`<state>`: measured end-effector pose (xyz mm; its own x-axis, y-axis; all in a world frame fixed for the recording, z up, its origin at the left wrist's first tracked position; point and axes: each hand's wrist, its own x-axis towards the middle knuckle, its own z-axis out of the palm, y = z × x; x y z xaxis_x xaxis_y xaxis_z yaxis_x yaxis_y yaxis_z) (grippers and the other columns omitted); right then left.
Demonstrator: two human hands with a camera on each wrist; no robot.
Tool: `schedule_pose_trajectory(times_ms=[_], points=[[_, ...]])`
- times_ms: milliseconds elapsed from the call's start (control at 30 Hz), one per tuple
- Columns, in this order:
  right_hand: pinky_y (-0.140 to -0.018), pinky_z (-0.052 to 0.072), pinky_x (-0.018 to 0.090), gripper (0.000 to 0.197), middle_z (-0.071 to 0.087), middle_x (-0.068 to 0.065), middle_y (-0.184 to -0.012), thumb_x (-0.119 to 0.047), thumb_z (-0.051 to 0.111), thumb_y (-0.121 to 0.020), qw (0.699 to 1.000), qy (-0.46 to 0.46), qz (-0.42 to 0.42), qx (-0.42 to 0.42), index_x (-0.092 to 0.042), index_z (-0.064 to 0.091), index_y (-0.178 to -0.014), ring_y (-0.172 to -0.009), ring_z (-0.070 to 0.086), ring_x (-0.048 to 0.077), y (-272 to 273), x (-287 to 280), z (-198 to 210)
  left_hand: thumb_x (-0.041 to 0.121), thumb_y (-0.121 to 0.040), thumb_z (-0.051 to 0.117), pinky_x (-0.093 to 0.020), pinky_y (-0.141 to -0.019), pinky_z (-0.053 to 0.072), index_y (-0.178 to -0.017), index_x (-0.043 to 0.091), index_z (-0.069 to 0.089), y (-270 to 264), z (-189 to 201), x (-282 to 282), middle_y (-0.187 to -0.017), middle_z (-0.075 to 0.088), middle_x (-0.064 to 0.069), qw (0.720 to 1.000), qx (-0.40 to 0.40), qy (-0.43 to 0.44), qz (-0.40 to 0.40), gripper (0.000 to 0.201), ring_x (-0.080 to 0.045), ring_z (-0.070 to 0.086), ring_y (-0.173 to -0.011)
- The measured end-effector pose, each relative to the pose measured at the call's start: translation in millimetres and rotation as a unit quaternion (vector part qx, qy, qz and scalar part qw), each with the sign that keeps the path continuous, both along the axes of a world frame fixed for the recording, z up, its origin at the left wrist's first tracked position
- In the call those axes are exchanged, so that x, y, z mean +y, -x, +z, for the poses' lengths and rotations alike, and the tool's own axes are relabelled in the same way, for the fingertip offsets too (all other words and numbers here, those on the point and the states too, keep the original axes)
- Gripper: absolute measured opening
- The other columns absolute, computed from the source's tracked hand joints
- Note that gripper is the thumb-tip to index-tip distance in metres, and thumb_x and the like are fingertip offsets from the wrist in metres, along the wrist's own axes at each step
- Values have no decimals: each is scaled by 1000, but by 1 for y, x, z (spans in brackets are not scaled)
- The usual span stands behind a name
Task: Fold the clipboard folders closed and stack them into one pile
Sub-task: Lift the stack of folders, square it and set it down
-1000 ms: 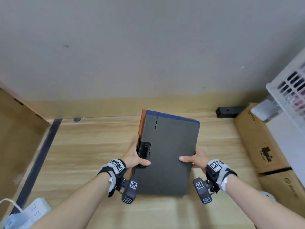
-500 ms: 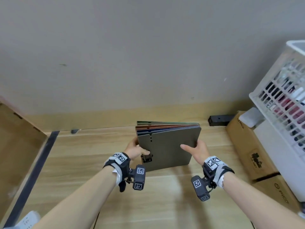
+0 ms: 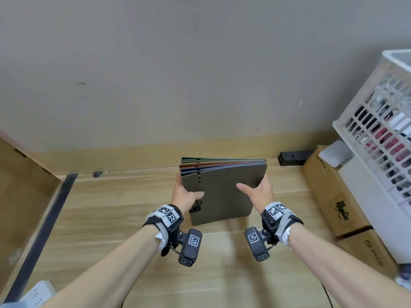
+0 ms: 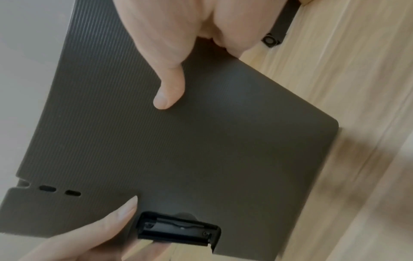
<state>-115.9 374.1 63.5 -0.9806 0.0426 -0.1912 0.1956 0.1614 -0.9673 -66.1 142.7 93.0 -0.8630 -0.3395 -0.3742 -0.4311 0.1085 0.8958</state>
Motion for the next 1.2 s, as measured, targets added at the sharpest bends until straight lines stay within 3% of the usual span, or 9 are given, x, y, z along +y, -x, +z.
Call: schedule_pose_trajectory(times_ms=[100,300,367,467,533,767,900,1033,1200], points=[[-81,51,16,64,71,-11,-105,-12,87,-64,999,-2,-24,26,-21,57,-120,-92,67,-2,3,-9,11,1,-70,84,-35,-98,45,-144,15,35,7,3,-9,-127,59,-4,1000,18,16,12,89,-25,56,-117],[-80,54,17,57,73,-6,-99,-16,89,-62,999,-39,16,6,-15,63,-113,-90,69,4,0,-10,0,-6,-68,81,-14,-66,44,-127,15,48,-2,-4,-15,-97,63,9,999,27,19,3,70,-20,62,-100],[-75,52,12,55,74,-7,-97,-17,90,-60,998,-62,21,10,-16,65,-109,-90,70,5,0,-10,-5,-5,-67,81,-16,-70,47,-126,17,49,-6,-9,-16,-100,65,7,999,35,24,0,71,-20,63,-102],[-81,55,28,53,75,-8,-93,-26,91,-55,997,-82,4,0,-19,68,-103,-87,71,10,9,-11,-5,-5,-66,82,-28,-83,48,-123,21,50,0,-7,-18,-104,64,5,999,35,20,17,70,-20,62,-103],[-81,56,31,53,75,-8,-91,-31,90,-54,995,-95,-1,-2,-20,68,-100,-86,71,12,16,-10,-5,-5,-66,83,-29,-85,47,-125,20,52,7,-5,-20,-103,65,5,999,38,23,19,70,-20,62,-102],[-80,53,24,47,75,-10,-93,-32,90,-59,994,-100,49,-3,-21,70,-101,-87,70,6,14,-10,-14,2,-69,83,-27,-84,46,-129,17,48,-3,-24,-30,-93,59,15,997,11,76,1,71,-17,60,-96],[-78,52,21,43,75,-8,-96,-27,88,-64,992,-104,74,-17,-18,71,-103,-87,69,5,15,-6,-26,6,-73,80,-25,-85,44,-135,13,48,-7,-40,-34,-105,61,6,993,-11,106,-51,70,-20,59,-103],[-88,56,33,37,75,-10,-97,-26,85,-69,988,-112,97,-32,-19,71,-102,-90,70,6,19,-4,-46,3,-74,78,-27,-89,42,-134,11,47,-5,-43,-37,-111,60,2,992,-33,114,-45,68,-17,54,-100],[-87,51,30,38,72,-14,-98,-39,80,-73,977,-161,132,-52,-24,68,-105,-95,67,11,24,-5,-70,3,-75,77,-30,-96,44,-132,10,49,-3,-52,-46,-124,62,-6,980,-92,143,-99,64,-24,58,-117]])
